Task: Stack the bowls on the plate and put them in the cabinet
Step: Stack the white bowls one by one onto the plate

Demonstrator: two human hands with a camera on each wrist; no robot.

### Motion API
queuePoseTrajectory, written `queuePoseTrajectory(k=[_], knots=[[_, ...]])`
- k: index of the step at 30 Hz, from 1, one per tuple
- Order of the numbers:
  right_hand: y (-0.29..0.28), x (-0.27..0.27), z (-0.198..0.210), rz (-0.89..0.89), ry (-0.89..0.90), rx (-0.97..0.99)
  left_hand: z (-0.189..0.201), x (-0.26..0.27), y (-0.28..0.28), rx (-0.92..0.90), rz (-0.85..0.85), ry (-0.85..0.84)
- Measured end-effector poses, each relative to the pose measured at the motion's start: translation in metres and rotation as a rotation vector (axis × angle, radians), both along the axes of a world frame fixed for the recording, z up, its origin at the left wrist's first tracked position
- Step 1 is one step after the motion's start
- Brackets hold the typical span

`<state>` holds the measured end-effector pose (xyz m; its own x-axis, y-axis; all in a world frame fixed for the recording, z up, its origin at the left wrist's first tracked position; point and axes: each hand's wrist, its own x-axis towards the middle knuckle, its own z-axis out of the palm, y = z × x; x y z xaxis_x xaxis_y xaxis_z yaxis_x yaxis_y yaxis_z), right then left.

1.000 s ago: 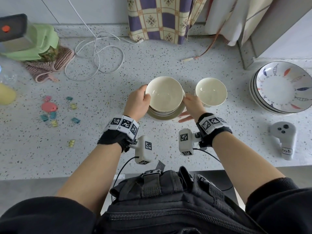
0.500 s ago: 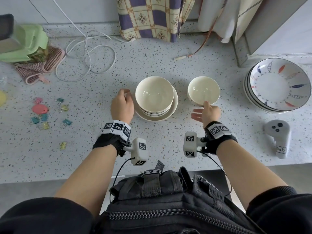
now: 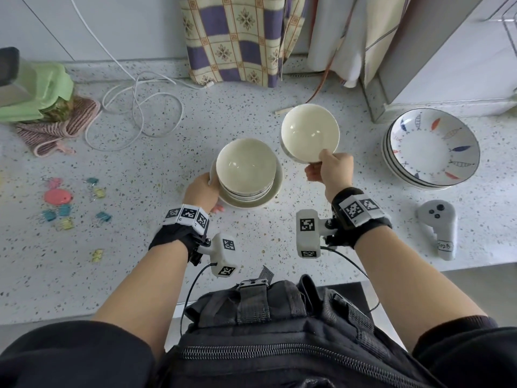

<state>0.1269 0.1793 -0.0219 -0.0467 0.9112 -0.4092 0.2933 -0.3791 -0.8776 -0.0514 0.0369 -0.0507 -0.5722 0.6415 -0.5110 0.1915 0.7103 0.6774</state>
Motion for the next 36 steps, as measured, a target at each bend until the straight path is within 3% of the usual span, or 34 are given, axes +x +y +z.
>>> queuePoseTrajectory(k=[5,12,28,36], knots=[[-0.01,-0.019,0.036,0.256,0.006,0.116,0.001,-0.003,0.002,-0.126,-0.088,-0.078],[-0.025,-0.036,0.039,0.458,-0.136,0.115,-0.003,-0.005,-0.001,-0.102,-0.042,-0.096],[-0.024,-0.055,0.032,0.578,-0.466,0.171,-0.007,-0.009,-0.003,-0.062,-0.051,-0.142],[-0.021,-0.054,0.027,0.605,-0.478,0.141,-0.014,-0.009,-0.002,-0.05,-0.069,-0.147]])
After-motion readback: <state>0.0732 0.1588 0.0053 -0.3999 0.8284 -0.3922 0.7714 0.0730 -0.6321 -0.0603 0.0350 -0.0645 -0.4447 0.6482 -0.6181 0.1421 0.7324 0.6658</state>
